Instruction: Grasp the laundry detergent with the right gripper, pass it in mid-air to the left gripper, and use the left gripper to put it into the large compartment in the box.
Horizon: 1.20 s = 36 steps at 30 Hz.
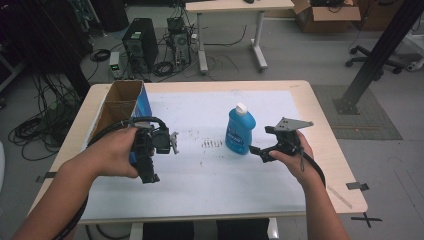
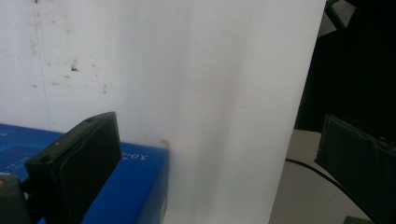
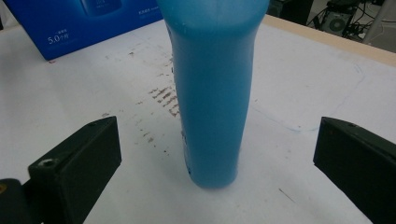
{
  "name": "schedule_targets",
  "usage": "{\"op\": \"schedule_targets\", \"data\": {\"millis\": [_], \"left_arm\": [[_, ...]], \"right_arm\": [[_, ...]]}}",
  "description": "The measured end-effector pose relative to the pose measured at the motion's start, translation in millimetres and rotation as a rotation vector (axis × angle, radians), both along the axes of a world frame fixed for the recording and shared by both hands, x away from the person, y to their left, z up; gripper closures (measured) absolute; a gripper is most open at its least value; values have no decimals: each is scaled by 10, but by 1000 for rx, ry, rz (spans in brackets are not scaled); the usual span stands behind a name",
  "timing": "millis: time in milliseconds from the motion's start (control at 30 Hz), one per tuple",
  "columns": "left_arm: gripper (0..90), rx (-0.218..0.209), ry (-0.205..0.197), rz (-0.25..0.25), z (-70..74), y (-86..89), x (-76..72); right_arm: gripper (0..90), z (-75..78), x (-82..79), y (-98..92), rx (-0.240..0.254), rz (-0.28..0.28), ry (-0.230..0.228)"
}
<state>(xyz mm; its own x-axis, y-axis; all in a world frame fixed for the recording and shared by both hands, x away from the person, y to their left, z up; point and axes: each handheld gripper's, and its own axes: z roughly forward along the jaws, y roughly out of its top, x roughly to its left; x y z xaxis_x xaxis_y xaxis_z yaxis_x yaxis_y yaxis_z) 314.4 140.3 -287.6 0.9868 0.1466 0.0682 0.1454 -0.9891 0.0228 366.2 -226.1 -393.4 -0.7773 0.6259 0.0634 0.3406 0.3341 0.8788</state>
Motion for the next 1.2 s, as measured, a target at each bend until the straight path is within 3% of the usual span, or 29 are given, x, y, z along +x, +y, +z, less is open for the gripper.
{"op": "schedule_targets", "data": {"millis": [467,1200], "left_arm": [[4,6,-10,10,-6,65,-29],[4,7,-9,0,-27,40,-53]], "right_arm": [[7,-97,115,168,-1,-6,-29],[5,-272,280,289,37,-46,-11]]}}
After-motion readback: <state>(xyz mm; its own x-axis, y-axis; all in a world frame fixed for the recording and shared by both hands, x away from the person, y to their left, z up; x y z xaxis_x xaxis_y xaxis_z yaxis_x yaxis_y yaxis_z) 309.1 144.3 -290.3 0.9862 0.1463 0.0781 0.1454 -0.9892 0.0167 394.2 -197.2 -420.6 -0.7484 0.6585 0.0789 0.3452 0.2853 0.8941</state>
